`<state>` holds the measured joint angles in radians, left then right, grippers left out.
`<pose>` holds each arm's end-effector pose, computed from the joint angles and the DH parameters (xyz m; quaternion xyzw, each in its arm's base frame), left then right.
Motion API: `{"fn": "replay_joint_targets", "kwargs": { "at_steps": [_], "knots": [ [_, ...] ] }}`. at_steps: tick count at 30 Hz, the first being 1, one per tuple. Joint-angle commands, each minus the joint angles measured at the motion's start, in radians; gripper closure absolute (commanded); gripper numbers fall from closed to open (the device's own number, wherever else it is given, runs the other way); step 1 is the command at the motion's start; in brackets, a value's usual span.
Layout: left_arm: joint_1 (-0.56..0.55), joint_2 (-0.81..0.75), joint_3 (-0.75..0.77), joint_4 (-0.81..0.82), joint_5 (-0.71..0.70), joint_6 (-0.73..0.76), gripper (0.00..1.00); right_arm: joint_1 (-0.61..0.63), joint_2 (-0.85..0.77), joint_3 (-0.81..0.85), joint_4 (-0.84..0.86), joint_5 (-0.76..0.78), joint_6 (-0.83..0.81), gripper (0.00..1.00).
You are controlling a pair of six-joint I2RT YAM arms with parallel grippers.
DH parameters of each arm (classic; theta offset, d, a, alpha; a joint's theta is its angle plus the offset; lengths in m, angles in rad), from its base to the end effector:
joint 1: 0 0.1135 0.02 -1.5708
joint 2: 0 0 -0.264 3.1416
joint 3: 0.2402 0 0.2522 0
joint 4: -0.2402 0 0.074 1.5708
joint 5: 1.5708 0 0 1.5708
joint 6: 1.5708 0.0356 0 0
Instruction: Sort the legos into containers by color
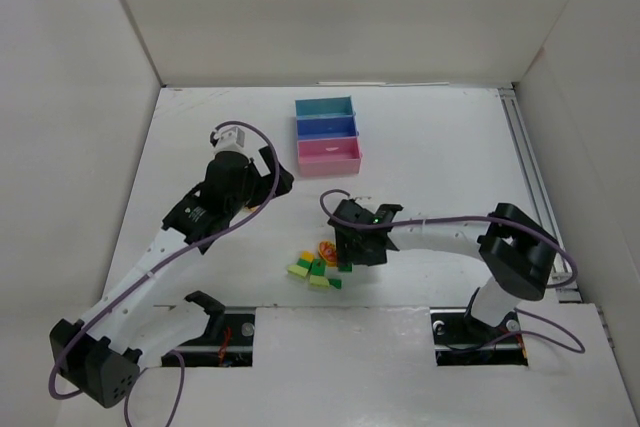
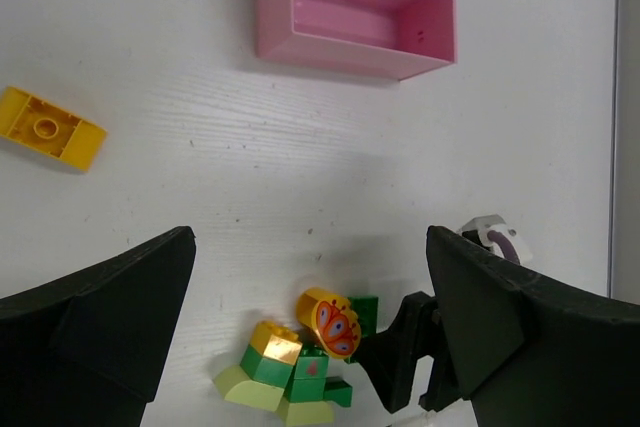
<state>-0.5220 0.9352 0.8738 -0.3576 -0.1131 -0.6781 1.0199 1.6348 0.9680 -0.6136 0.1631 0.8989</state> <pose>0.1852 -0.1019 0.3263 -0.0960 0.8324 -0.2679 0.4755 0.1608 0.2507 0.1680 -0.0479 0.9851 0.0718 0.1488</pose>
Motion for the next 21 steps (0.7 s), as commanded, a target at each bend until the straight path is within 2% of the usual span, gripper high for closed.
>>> {"fn": "replay_joint_targets", "kwargs": {
  "at_steps": [1, 9, 13, 19, 21],
  "knots": [
    [-0.006, -0.024, -0.015, 0.023, 0.033, 0.005, 0.00, 0.028, 0.020, 0.044, 0.005, -0.005, 0.077, 0.28],
    [-0.006, -0.064, -0.048, 0.060, 0.095, 0.015, 0.00, 0.059, 0.106, 0.115, -0.020, -0.005, 0.097, 0.41],
    [-0.006, -0.073, -0.048, 0.060, 0.095, 0.015, 0.00, 0.068, 0.106, 0.124, -0.031, 0.013, 0.109, 0.56],
    [-0.015, -0.082, -0.048, 0.060, 0.095, 0.015, 0.00, 0.068, 0.056, 0.104, -0.061, 0.053, 0.144, 0.65],
    [-0.015, -0.082, -0.048, 0.060, 0.095, 0.015, 0.00, 0.068, 0.045, 0.095, -0.070, 0.072, 0.144, 0.73]
  ]
}}
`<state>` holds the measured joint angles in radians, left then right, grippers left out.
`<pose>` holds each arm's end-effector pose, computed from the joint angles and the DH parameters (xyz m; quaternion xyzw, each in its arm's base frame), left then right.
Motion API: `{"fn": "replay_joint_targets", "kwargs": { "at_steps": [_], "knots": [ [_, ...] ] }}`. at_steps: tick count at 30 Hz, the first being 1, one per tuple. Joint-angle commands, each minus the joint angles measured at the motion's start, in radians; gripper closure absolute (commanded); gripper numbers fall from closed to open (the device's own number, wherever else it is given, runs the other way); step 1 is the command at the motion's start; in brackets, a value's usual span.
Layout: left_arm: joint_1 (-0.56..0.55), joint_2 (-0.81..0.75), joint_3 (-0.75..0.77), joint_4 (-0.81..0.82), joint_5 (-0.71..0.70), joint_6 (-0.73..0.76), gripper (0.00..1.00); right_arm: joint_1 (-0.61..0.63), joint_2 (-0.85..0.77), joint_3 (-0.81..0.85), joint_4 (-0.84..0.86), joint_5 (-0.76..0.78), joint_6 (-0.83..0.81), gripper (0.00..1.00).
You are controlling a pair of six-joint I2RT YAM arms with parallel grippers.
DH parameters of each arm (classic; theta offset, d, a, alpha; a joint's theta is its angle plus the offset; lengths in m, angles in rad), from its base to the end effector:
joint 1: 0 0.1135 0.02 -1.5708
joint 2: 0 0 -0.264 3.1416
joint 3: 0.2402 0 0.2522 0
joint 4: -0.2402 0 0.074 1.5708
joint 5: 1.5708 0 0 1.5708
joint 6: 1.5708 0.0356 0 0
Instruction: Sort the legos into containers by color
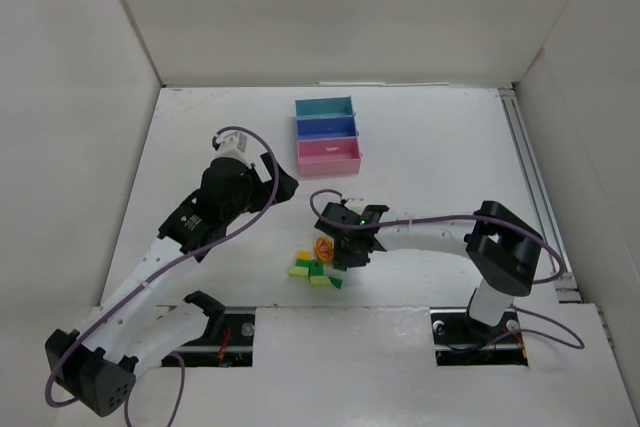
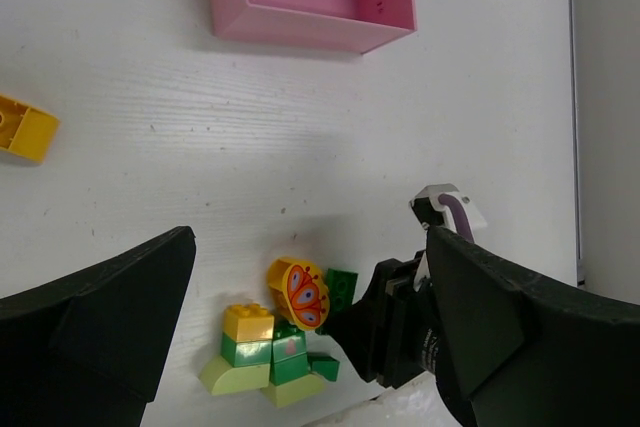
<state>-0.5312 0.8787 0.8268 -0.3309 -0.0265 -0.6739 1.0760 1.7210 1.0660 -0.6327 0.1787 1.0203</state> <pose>0.1737 -0.1010 0.3230 -0.0665 0.8260 -0.3081 0.4673 0.1579 0.2793 0.1682 -0.0149 0.9860 0.0777 0.1467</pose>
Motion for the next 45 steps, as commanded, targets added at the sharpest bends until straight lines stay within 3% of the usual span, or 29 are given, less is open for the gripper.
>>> {"fn": "replay_joint_targets", "kwargs": {
  "at_steps": [1, 3, 8, 19, 27, 31, 35, 42, 45],
  "knots": [
    [-0.006, -0.026, -0.002, 0.033, 0.008, 0.011, 0.00, 0.012, -0.041, -0.003, -0.061, 0.067, 0.032, 0.77],
    [-0.006, -0.026, -0.002, 0.033, 0.008, 0.011, 0.00, 0.012, -0.041, -0.003, -0.061, 0.077, 0.032, 0.88],
    [-0.006, -0.035, -0.002, 0.024, -0.026, 0.011, 0.00, 0.012, -0.041, 0.006, -0.096, 0.113, 0.021, 1.00],
    [-0.006, -0.035, 0.028, 0.006, -0.091, 0.002, 0.00, 0.012, -0.106, 0.037, -0.105, 0.186, -0.083, 1.00],
    [-0.006, 0.023, 0.051, -0.013, -0.118, -0.009, 0.00, -0.161, -0.133, 0.107, -0.044, 0.157, -0.307, 1.00],
    [0.011, 0.092, 0.072, -0.022, -0.136, -0.042, 0.00, -0.292, -0.107, 0.254, 0.004, 0.146, -0.452, 1.00],
    [0.077, 0.193, 0.115, -0.010, -0.053, -0.065, 0.00, -0.385, -0.017, 0.429, 0.060, 0.084, -0.568, 1.00],
    [0.125, 0.304, 0.189, -0.037, -0.104, -0.075, 0.00, -0.455, 0.261, 0.834, 0.084, 0.013, -0.713, 1.00],
    [0.198, 0.325, 0.189, -0.026, -0.032, -0.075, 0.00, -0.478, 0.389, 0.989, 0.084, -0.001, -0.723, 1.00]
  ]
}}
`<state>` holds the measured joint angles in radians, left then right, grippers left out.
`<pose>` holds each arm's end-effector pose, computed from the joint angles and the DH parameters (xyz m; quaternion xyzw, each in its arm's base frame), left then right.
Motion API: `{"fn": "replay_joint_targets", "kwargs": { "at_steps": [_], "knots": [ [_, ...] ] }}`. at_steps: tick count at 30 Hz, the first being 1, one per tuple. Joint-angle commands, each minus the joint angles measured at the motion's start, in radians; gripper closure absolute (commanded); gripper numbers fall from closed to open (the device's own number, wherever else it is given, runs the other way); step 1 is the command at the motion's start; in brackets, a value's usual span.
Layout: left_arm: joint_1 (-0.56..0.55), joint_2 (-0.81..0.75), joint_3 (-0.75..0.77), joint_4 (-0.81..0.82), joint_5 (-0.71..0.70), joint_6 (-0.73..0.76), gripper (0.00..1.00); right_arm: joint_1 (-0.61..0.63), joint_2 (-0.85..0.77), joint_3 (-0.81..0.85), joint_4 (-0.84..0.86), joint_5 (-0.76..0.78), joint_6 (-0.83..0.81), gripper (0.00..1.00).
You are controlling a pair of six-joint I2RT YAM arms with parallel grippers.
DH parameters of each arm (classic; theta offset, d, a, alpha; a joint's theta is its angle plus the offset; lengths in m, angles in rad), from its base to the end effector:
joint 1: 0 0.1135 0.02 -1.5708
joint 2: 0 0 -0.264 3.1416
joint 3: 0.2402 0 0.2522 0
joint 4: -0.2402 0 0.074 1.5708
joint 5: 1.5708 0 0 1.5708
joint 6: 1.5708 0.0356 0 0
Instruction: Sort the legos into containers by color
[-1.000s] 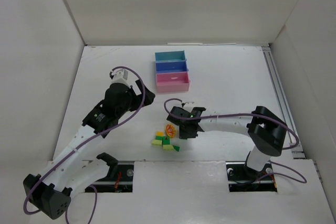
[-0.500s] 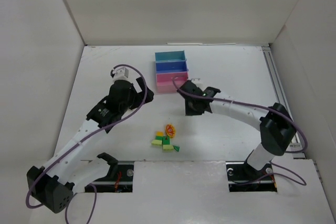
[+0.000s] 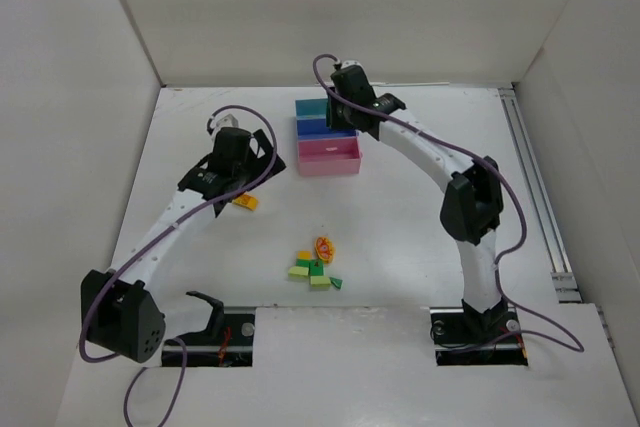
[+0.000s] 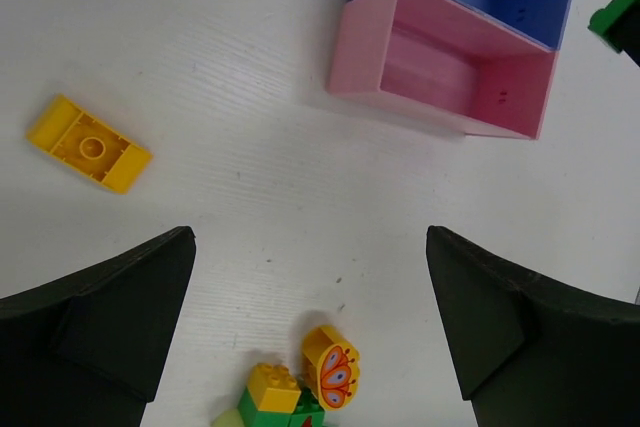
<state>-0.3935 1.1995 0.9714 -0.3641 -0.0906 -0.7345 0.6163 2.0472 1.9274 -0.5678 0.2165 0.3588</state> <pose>0.2480 -0.0995 0.3015 -0.1706 0.8654 -0.2172 0.4182 0.3924 0.2686 0.3094 -0.0696 0.8973 0.1127 0.4211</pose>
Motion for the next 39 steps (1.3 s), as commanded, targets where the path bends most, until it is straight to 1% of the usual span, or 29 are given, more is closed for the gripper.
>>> {"fn": "replay_joint_targets", "kwargs": {
  "at_steps": [1, 3, 5, 8, 13, 14, 16, 17, 23, 24, 27, 28, 34, 37, 39],
  "knots": [
    [0.080, 0.005, 0.044, 0.007, 0.052, -0.014, 0.00, -0.029, 0.112, 0.154, 0.019, -0.039, -0.061, 1.00],
    [0.135, 0.014, 0.035, 0.007, 0.090, -0.014, 0.00, -0.038, 0.149, 0.194, 0.029, -0.074, -0.061, 1.00],
    [0.165, 0.023, 0.004, 0.007, 0.100, -0.014, 0.00, -0.038, 0.181, 0.194, 0.072, -0.074, -0.061, 1.00],
    [0.200, 0.034, -0.005, 0.007, 0.112, -0.014, 0.00, -0.047, 0.218, 0.203, 0.092, -0.095, -0.061, 1.00],
    [0.200, 0.063, -0.014, 0.007, 0.112, -0.014, 0.00, -0.047, 0.219, 0.193, 0.125, -0.105, -0.052, 0.98],
    [0.200, 0.063, -0.014, 0.007, 0.112, -0.014, 0.00, -0.047, 0.219, 0.179, 0.134, -0.105, -0.052, 0.94],
    [0.200, 0.081, -0.014, -0.003, 0.112, -0.014, 0.00, -0.047, 0.219, 0.179, 0.134, -0.105, -0.052, 0.89],
    [0.200, 0.081, -0.014, -0.003, 0.112, -0.014, 0.00, -0.047, 0.219, 0.179, 0.134, -0.105, -0.052, 0.85],
    [0.209, 0.092, -0.033, -0.027, 0.089, -0.023, 0.00, -0.047, 0.219, 0.157, 0.134, -0.095, -0.052, 0.70],
    [0.209, 0.092, -0.033, -0.027, 0.089, -0.023, 0.00, -0.047, 0.219, 0.157, 0.134, -0.095, -0.052, 0.66],
    [0.209, 0.083, -0.043, -0.027, 0.080, -0.023, 0.00, -0.047, 0.208, 0.134, 0.161, -0.095, -0.052, 0.58],
    [0.209, 0.083, -0.043, -0.027, 0.080, -0.023, 0.00, -0.047, 0.199, 0.121, 0.161, -0.095, -0.052, 0.53],
    [0.219, 0.074, -0.065, -0.045, 0.061, -0.023, 0.00, -0.047, 0.171, 0.081, 0.171, -0.095, -0.043, 0.52],
    [0.229, 0.074, -0.074, -0.058, 0.061, -0.023, 0.00, -0.047, 0.116, 0.039, 0.190, -0.095, -0.043, 0.50],
    [0.229, 0.074, -0.086, -0.058, 0.071, -0.023, 0.00, -0.047, 0.079, -0.007, 0.207, -0.069, -0.064, 0.48]
  ]
}}
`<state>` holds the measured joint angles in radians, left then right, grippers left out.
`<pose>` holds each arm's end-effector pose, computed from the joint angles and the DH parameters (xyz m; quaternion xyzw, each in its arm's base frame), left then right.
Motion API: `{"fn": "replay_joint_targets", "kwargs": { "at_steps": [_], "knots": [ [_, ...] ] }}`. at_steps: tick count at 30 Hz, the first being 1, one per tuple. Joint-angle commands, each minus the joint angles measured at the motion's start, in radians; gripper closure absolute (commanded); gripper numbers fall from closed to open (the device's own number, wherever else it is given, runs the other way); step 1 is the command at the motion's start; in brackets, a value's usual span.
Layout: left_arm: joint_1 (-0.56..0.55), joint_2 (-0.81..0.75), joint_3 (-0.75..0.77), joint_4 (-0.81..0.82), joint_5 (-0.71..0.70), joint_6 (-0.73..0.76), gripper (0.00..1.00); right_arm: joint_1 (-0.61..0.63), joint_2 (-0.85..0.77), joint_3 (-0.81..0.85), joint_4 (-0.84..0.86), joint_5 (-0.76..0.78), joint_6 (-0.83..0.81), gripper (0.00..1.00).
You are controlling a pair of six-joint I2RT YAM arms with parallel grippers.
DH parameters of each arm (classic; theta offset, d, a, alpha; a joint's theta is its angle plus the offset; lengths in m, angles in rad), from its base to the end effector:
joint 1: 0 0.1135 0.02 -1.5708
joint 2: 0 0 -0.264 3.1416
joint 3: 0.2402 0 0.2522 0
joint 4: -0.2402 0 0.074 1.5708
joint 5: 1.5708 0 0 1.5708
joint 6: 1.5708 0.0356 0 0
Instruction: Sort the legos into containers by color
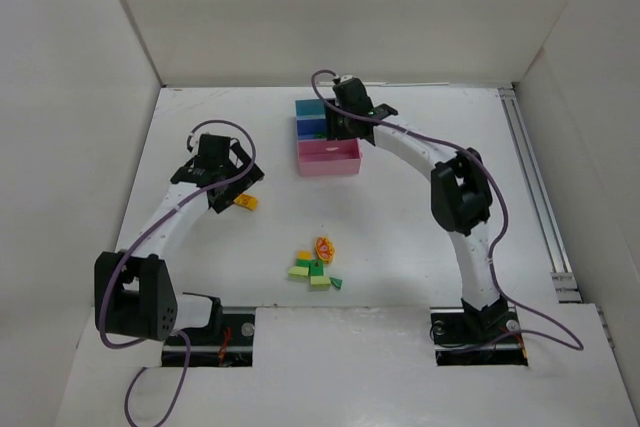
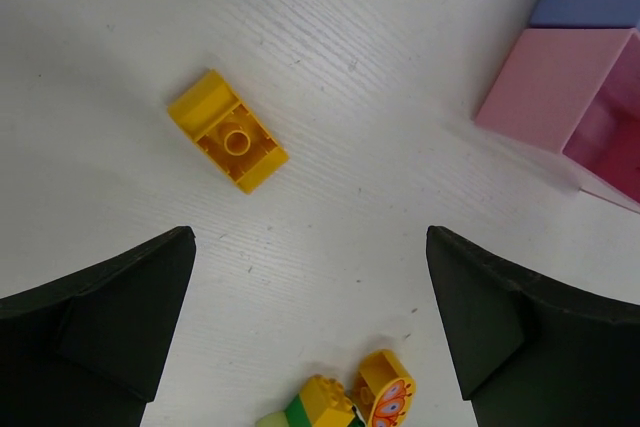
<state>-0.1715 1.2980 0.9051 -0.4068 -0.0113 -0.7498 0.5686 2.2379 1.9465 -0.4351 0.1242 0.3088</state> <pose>0.2706 -0.0465 0.2508 -0.2662 0.8875 -0.1625 0.3392 0.4380 0.2746 0.2354 -0.0927 0.9061 0.1224 0.3943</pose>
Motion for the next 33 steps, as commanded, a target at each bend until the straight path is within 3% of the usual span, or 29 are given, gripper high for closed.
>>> {"fn": "replay_joint_targets", "kwargs": {
  "at_steps": [1, 6, 12, 17, 21, 27, 33],
  "knots": [
    [0.007, -0.035, -0.020, -0.015, -0.009, -0.008, 0.00, 0.001, -0.157, -0.043, 0.075, 0.035, -0.023, 0.48],
    [-0.012, -0.107, -0.040, -0.001, 0.047, 0.066, 0.00, 0.059, -0.360, -0.246, 0.130, 0.126, -0.125, 0.47],
    [-0.037, -0.180, -0.049, -0.030, 0.001, 0.066, 0.00, 0.146, -0.700, -0.693, 0.194, 0.051, -0.159, 0.46],
    [-0.013, -0.192, -0.084, -0.056, -0.116, -0.045, 0.00, 0.278, -0.882, -0.961, 0.185, 0.022, -0.113, 0.44],
    [0.021, -0.138, -0.084, 0.005, -0.121, -0.083, 0.00, 0.313, -1.015, -1.061, 0.137, 0.017, -0.025, 0.44],
    [0.021, -0.036, -0.060, 0.029, -0.081, -0.092, 0.00, 0.404, -1.179, -1.198, 0.147, -0.064, -0.068, 0.41],
    [0.021, -0.141, -0.141, 0.049, -0.059, -0.092, 0.00, 0.562, -1.060, -1.227, 0.208, -0.120, -0.093, 0.41]
  ]
}}
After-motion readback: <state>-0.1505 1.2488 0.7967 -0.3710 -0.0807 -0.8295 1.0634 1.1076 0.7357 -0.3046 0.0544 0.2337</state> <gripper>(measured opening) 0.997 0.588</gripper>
